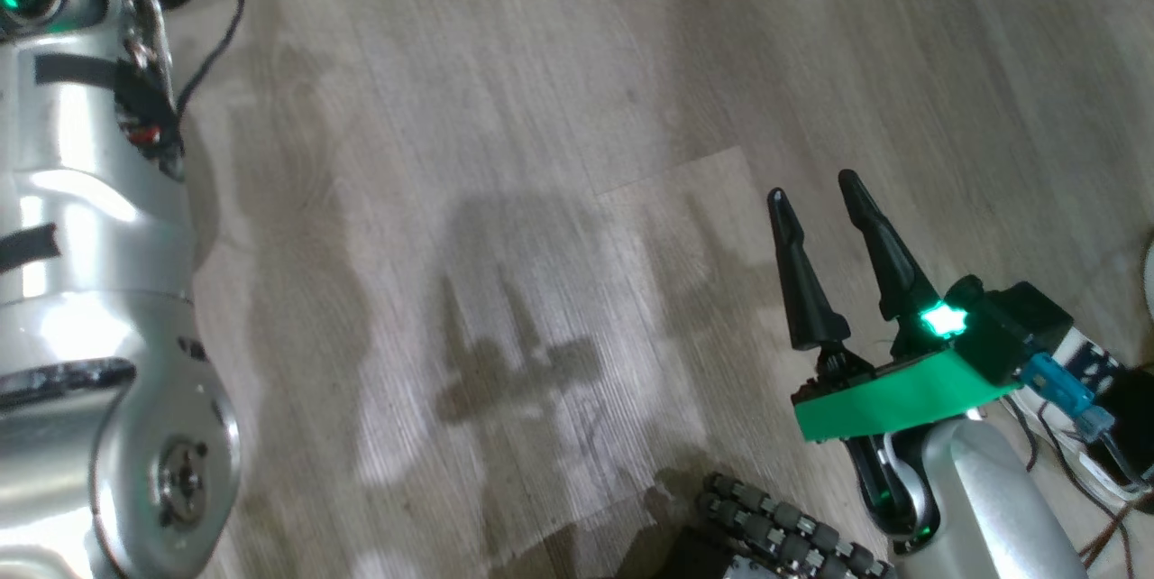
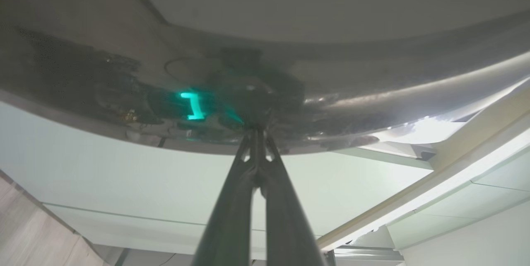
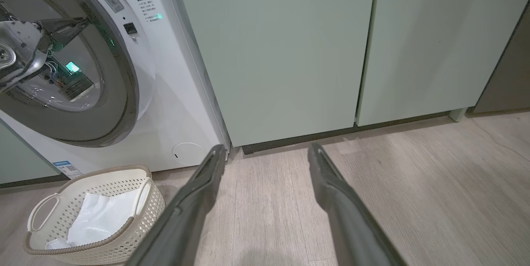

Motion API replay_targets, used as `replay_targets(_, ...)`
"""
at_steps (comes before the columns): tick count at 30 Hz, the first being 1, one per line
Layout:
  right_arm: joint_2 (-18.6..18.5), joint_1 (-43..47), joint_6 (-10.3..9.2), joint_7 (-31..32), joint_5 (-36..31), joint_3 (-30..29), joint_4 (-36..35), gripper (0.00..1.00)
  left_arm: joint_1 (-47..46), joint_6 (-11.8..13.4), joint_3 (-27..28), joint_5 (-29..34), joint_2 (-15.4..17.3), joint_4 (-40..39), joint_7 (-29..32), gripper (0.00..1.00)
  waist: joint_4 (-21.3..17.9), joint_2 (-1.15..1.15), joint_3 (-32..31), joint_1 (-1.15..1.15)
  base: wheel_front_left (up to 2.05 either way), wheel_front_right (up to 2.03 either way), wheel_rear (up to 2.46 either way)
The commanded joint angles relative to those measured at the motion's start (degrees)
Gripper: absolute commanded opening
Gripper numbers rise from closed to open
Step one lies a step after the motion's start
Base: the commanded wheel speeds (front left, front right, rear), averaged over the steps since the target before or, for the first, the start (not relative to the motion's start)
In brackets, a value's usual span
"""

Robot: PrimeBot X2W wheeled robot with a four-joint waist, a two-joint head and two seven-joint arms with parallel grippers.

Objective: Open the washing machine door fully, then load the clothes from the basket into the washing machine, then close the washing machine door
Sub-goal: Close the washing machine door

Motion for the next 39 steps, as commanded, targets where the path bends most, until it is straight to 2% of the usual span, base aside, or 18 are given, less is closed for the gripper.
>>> replay_targets(1,-0.02,-0.08,0.00,-0.52,0.62,1.40,-1.90,1.00,-2.62,-0.09,-0.06,1.22,2.34,-1.22,-1.16,0.00,-1.37,0.00,0.53,0.00,0.00,0.00,0.00)
replay_targets(12,-0.02,0.05,0.00,-0.52,1.00,1.30,-1.84,1.00,-5.70,-0.10,-0.76,2.92,4.60,0.82,-2.68,0.00,-2.87,0.00,1.29,0.00,0.00,0.00,0.00)
replay_targets(19,-0.02,-0.21,0.00,-0.52,0.35,0.15,-1.94,1.00,-2.70,-0.10,-3.41,3.68,3.70,0.48,0.28,0.00,-0.41,0.00,0.28,0.00,0.00,0.00,0.00)
replay_targets(25,-0.02,-0.13,0.00,-0.52,-0.23,-1.94,-1.88,1.00,5.33,-0.10,-9.83,7.03,2.92,-5.43,3.66,0.00,3.51,0.00,-2.47,0.00,0.00,0.00,0.00)
replay_targets(29,-0.02,0.16,0.00,-0.52,-1.36,-2.66,-1.33,1.00,12.37,-0.10,-17.04,11.98,4.44,-9.90,6.50,0.00,6.53,0.00,-5.23,0.00,0.00,0.00,0.00)
replay_targets(32,-0.02,0.47,0.00,-0.52,-2.06,-3.34,-1.02,1.00,18.23,-0.10,-24.87,17.70,7.23,-14.53,7.32,0.00,9.06,0.00,-7.45,0.00,0.00,0.00,0.00)
replay_targets(35,-0.02,0.97,0.00,-0.52,-3.14,-4.04,-0.54,1.00,23.66,-0.10,-33.76,23.85,11.02,-19.49,6.09,0.00,11.99,0.00,-9.88,0.00,0.00,0.00,0.00)
replay_targets(39,-0.02,1.79,0.00,-0.52,-4.73,-4.67,-0.26,1.00,28.92,-0.10,-44.21,32.85,17.68,-24.94,0.43,0.00,15.49,0.00,-12.92,0.00,0.00,0.00,0.00)
